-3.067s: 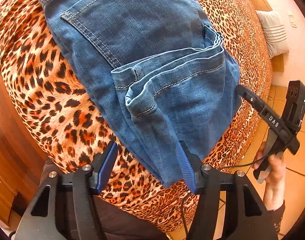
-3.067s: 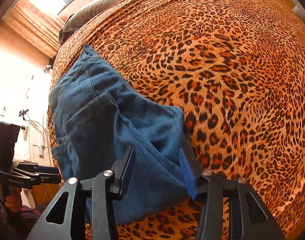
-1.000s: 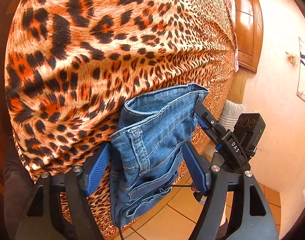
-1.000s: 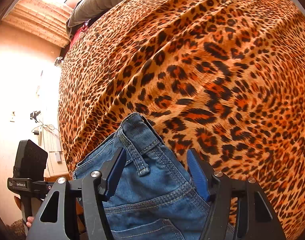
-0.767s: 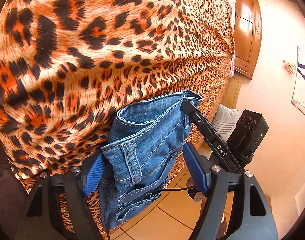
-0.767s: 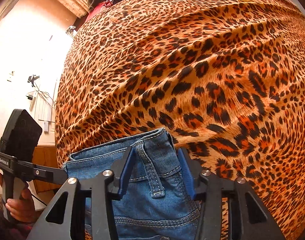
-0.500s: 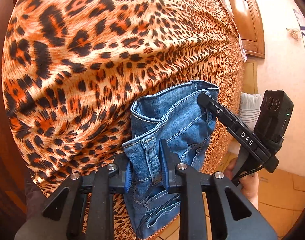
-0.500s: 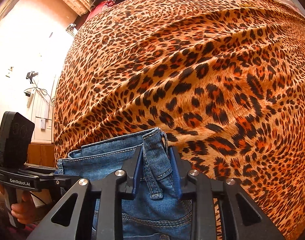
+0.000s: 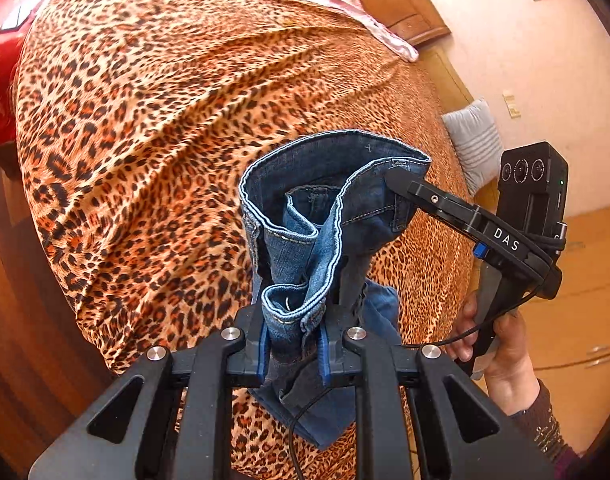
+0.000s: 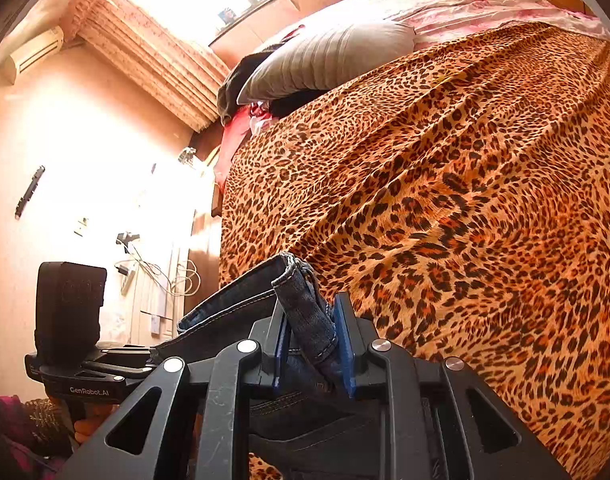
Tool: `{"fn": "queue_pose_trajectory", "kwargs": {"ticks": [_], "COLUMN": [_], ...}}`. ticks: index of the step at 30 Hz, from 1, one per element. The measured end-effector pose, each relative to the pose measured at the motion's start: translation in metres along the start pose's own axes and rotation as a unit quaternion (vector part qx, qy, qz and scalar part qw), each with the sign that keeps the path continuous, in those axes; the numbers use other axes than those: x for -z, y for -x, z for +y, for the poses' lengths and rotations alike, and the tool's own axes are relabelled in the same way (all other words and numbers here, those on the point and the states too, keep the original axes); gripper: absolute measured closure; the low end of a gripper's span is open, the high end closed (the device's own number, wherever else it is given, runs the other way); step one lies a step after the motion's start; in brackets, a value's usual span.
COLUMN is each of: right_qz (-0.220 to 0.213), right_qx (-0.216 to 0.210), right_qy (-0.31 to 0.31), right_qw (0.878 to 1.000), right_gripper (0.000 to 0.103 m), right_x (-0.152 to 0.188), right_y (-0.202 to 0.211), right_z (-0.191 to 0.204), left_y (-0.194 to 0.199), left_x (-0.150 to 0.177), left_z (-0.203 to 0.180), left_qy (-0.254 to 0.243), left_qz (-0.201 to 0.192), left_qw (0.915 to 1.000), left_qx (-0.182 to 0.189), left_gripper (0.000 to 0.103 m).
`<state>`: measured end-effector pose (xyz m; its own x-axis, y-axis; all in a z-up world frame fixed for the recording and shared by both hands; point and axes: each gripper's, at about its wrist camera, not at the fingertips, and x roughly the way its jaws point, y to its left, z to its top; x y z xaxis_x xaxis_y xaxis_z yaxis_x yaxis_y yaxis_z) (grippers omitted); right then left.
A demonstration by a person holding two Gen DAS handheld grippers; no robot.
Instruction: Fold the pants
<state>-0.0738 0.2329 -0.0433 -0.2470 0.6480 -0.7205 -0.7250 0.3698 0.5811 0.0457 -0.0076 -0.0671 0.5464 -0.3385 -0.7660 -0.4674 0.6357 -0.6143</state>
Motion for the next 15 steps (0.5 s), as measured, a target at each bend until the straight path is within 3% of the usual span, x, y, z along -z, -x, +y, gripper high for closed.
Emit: {"fn": "queue_pose_trajectory", "kwargs": {"ticks": [4, 8, 11, 13, 15], "right_qz": [-0.048, -0.088, -0.11, -0.11, -0.094], "right_qx": [-0.021, -0.03, -0.028, -0.015, 0.027], "right_qy": [-0.035, -0.079, -0.134, -0.173, -0.207], "right_qw": [0.998, 0.993, 0.985, 0.979, 0.974], "right_gripper": [0.082, 0.081, 0.078, 0.077, 0.077], "right_x": [0.04, 0.097, 0.149, 0.185, 0.222], "right_y": [0.054, 0.097, 0.117, 0.121, 0.12], "right_z": [-0.009, -0.025, -0.051, -0.072, -0.093], "left_y": [-0.004, -0.026, -0.057, -0.087, -0.122], "left_x": [0.023, 0.06, 0.095, 0.119, 0.142], "left_z": [-0.046, -0.081, -0.097, -0.101, -0.097], "left_qy": [-0.068, -0.126, -0.154, -0.17, -0.175], "left_qz": [0.016, 0.063, 0.123, 0.162, 0.213], "left_qw": [0.9975, 0.9898, 0.9799, 0.9719, 0.9612], "left_qx": [0.007, 0.022, 0.028, 0.012, -0.014], "left_gripper": [0.088, 0.087, 0.086, 0.085, 0.085]}}
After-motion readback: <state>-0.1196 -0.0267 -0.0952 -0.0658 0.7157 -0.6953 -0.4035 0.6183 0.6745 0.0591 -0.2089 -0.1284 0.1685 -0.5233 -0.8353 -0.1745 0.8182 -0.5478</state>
